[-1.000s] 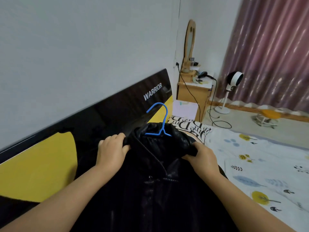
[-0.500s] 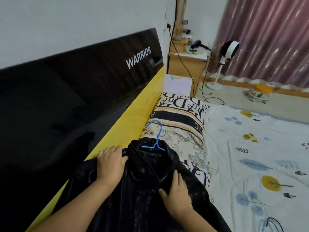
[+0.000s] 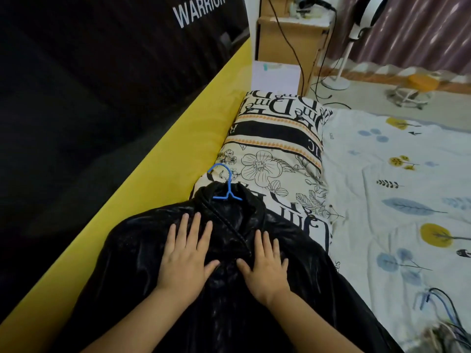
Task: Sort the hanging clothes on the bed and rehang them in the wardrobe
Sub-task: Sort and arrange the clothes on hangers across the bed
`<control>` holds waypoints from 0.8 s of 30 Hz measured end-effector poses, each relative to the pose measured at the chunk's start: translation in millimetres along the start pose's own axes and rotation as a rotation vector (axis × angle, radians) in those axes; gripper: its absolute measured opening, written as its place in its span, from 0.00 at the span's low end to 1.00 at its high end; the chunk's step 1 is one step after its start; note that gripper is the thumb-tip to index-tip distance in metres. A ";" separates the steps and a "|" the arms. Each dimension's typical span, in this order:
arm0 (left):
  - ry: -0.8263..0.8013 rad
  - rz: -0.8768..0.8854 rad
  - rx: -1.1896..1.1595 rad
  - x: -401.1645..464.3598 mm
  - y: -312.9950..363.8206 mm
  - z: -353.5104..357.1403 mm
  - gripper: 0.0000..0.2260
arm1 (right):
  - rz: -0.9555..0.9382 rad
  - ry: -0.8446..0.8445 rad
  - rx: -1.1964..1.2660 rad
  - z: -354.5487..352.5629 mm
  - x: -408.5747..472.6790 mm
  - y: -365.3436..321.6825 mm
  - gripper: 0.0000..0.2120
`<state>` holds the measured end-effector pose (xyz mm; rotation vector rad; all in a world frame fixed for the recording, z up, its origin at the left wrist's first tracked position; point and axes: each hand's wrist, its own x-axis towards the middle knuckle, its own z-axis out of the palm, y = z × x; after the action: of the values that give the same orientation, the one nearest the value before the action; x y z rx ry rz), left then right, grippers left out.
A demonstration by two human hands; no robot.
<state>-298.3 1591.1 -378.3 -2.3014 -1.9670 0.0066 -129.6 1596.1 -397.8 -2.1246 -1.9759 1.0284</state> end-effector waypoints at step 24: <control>-0.427 0.126 -0.217 -40.8 56.6 -156.8 0.13 | -0.124 -0.086 -0.215 -117.1 -155.5 -8.0 0.12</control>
<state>-236.9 1529.2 -230.4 -2.7499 -2.0884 0.3396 -70.7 1501.7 -237.9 -2.0552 -2.3221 0.9414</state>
